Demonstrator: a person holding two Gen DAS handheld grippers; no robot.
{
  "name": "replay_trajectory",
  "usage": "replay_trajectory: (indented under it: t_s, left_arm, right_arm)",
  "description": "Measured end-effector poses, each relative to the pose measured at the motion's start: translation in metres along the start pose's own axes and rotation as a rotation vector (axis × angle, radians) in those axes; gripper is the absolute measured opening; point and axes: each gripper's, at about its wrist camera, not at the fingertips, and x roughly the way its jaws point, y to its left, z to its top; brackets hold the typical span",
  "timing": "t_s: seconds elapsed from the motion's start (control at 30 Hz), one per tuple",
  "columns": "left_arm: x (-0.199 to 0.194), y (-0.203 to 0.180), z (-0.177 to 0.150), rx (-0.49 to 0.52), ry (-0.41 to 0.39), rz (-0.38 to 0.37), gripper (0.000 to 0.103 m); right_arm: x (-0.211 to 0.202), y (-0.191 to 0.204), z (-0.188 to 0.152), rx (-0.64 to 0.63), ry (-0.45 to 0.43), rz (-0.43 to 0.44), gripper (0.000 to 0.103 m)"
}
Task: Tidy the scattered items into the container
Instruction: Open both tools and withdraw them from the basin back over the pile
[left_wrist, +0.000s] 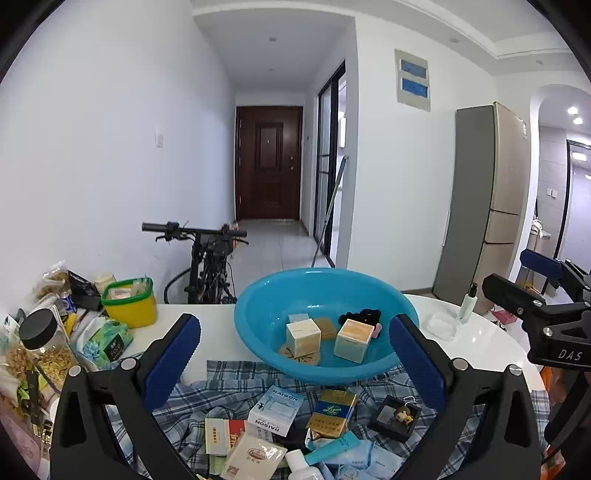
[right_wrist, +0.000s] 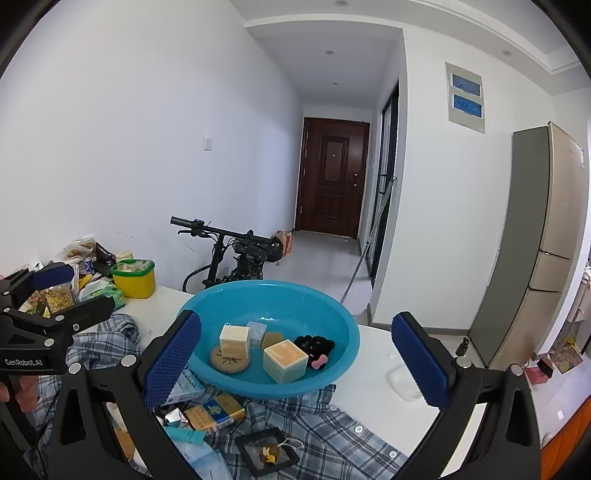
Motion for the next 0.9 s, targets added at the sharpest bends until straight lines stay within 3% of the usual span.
replay_trajectory:
  t_s: [0.37, 0.9]
  left_arm:
    - [-0.024, 0.005, -0.036, -0.046, -0.003, -0.030, 0.103]
    - [-0.015, 0.003, -0.116, -0.074, 0.159, -0.039, 0.103]
  right_arm:
    - [-0.018, 0.002, -0.044, 0.079, 0.044, 0.007, 0.103]
    - [-0.022, 0.011, -0.116, 0.091, 0.173, -0.010, 0.103]
